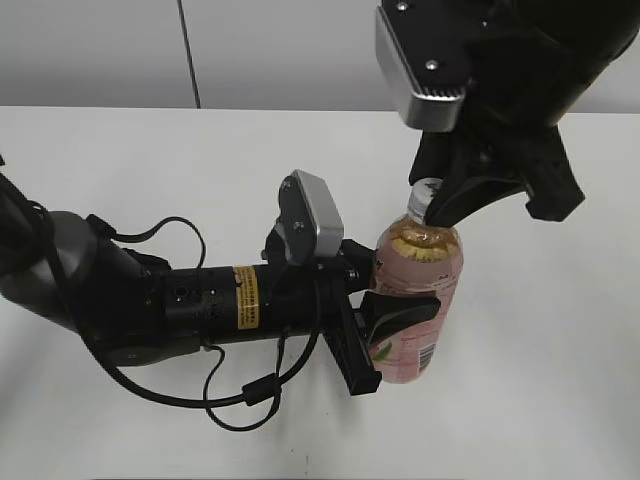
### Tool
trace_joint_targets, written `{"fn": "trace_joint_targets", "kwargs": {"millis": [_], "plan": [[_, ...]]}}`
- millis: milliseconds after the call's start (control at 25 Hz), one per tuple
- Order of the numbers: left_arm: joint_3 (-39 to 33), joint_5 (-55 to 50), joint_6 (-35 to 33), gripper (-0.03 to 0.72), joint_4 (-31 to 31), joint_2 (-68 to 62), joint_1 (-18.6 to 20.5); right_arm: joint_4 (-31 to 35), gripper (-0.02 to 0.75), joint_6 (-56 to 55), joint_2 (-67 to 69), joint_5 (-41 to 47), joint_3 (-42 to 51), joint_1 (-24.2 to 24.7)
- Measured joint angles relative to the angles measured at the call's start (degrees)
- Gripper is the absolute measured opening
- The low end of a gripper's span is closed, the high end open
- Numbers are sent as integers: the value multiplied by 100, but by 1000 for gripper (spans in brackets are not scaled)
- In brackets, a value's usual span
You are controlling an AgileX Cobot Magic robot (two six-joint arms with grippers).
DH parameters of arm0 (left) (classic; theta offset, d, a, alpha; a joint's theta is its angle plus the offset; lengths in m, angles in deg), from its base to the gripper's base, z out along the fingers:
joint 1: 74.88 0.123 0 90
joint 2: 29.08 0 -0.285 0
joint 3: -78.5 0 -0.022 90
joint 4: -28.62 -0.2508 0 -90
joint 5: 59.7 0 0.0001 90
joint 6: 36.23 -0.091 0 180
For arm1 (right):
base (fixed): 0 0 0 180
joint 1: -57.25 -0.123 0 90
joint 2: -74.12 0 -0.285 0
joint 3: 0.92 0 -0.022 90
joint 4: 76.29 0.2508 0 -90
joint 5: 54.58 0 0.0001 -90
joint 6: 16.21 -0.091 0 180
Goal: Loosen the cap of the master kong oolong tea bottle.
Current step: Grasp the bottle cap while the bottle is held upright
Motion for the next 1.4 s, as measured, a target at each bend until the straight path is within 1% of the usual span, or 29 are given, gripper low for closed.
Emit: {"fn": "trace_joint_targets", "kwargs": {"millis": [280,440,720,880,960,1040,1240,1320,1400], "plan": [[0,0,4,279,4,0,0,44,279,99,0,-18,6,0],[0,0,4,279,4,0,0,52,289,-90,0,-21,6,0],[0,0,4,279,0,0,0,96,430,-701,6,-164,22,0],[0,5,4,279,-18,0,0,101,498,-1349,-60,-189,22,0],[0,5,0,279,-23,0,0,180,538,-2026,-127,-229,27,0],[0,5,0,279,-23,0,0,337,557,-3091,-201,-251,13,0],[0,5,0,279,-23,0,0,666,567,-5638,-234,14,-307,0],[0,5,0,279,-30,0,0,659,567,-6836,-239,116,-392,0],[0,5,0,279,-30,0,0,506,567,-7689,-239,274,-422,0]]}}
